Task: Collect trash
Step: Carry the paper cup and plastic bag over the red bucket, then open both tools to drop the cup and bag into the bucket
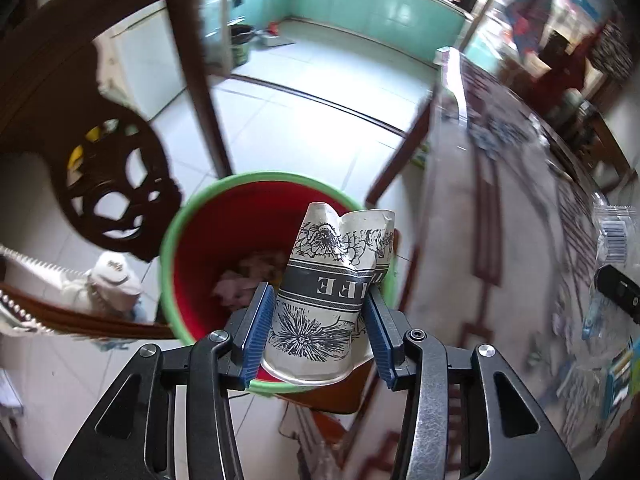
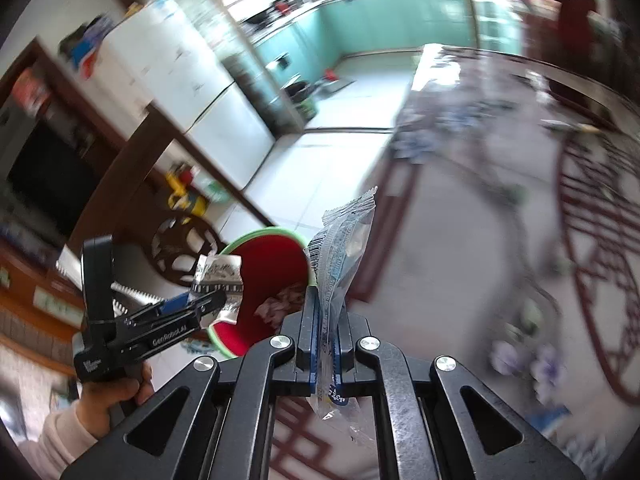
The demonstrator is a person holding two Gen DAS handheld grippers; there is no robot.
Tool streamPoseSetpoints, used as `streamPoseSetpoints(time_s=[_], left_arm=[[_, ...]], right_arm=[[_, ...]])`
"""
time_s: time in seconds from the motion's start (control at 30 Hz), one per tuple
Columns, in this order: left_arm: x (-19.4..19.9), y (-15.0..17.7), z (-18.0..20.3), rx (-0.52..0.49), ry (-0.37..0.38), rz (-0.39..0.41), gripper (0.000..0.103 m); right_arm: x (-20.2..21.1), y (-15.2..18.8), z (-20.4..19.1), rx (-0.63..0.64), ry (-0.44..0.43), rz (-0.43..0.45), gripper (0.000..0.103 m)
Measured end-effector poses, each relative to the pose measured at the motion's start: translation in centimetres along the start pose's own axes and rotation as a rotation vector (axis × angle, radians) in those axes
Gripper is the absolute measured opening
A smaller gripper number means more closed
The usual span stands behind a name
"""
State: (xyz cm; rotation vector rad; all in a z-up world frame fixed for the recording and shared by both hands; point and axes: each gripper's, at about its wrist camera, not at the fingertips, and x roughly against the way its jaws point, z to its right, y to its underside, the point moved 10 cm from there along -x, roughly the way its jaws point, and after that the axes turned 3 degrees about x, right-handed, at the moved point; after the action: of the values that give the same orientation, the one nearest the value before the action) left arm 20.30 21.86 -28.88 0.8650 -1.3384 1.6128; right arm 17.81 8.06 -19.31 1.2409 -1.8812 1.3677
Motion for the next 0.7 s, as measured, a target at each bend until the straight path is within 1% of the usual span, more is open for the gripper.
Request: streamPoseSetpoints(time_s=[0.13,0.27,0.43,0.57,0.7], left_arm=[[-0.5,-0.5,-2.5,0.051,-0.027,-0.005,0.044],[-0.7,-0.8,-3.7,0.061,-0.043,-0.005,0.044],[-1.4,-1.0,-4.8,0.081,-0.051,-0.020,0.044],[-1.7,-0.8,-5.1,0.079,-0.052,-0.028,0.044],[-2.0,-0.8,-5.3,0.079,-0.057,-0.034,0.044]], right_arm=[[-3.4,-1.1,-3.3,0.071,-0.060,-0.046,0.004],[-6.1,-1.5,-5.9,0.110,-0.114,-0.095,0.004],[-8.6,-1.4,-8.3,0.186,-0.092,-0.136,0.004],[-9.5,-1.2,-9.3,0.215,-0.087,-0.148,0.004],[-10.0,-1.2,-9.7,0.220,-0.100,-0.156,0.004]])
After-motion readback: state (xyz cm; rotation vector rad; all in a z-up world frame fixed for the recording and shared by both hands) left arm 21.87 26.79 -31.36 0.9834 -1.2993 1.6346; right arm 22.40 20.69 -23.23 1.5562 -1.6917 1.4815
